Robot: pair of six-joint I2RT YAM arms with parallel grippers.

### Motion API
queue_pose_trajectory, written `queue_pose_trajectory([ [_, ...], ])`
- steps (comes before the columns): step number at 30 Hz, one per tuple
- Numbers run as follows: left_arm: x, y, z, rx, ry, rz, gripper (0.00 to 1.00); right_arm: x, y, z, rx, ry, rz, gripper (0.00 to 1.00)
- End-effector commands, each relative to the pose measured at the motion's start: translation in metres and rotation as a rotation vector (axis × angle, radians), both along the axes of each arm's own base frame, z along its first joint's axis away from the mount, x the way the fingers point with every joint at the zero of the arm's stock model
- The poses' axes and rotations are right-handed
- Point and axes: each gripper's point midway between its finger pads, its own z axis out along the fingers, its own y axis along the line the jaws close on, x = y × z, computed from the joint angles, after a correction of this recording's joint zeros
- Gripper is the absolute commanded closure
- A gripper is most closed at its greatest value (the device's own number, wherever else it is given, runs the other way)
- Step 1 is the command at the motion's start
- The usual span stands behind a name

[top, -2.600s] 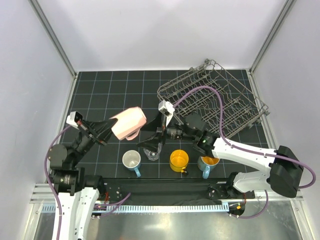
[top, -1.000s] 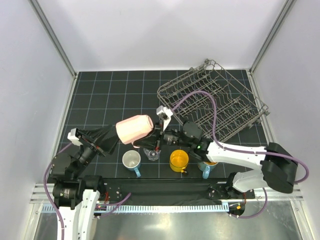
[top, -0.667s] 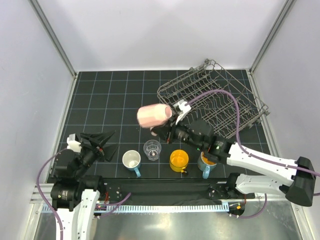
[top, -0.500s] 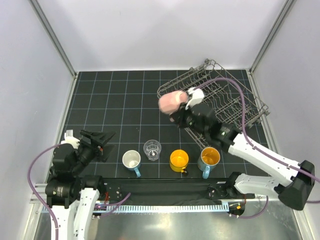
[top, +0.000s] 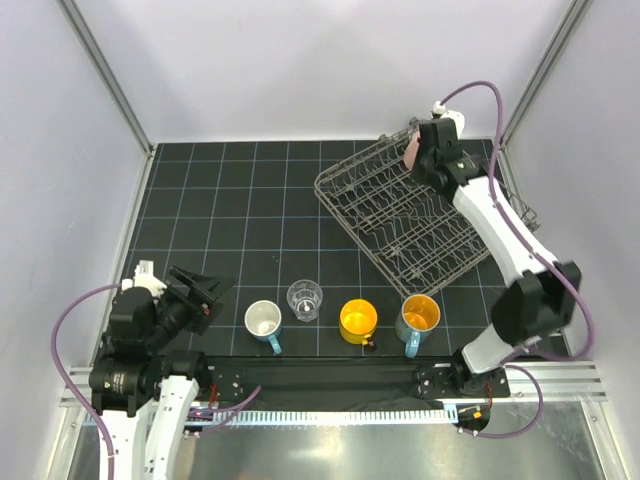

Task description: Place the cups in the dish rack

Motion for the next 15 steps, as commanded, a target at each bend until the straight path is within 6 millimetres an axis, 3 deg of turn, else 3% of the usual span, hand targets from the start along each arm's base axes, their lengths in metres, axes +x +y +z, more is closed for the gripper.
queue_pose_trajectory([
  [1, 0.000, -0.003, -0.013, 0.044, 0.021, -0.047, 0.19, 0.048, -0.009, 0.005, -0.008, -0.028, -0.024, 0.96],
  [3, 0.002, 0.001, -0.017, 0.099, 0.020, -0.054, 0.19, 0.067, -0.011, 0.009, -0.020, -0.034, -0.031, 0.96],
  [8, 0.005, 0.002, -0.022, 0.178, 0.030, -0.095, 0.19, 0.111, -0.024, -0.024, -0.089, 0.033, -0.097, 0.96],
  [10, 0.004, 0.000, -0.026, 0.199, 0.037, -0.121, 0.19, 0.124, -0.028, -0.029, -0.063, 0.029, -0.102, 0.96],
  [12, 0.001, 0.000, -0.032, 0.228, 0.045, -0.143, 0.19, 0.136, -0.030, -0.054, -0.050, 0.070, -0.105, 0.96],
  [15, -0.003, 0.004, -0.041, 0.264, 0.073, -0.151, 0.19, 0.152, -0.032, -0.076, -0.041, 0.093, -0.106, 0.96],
])
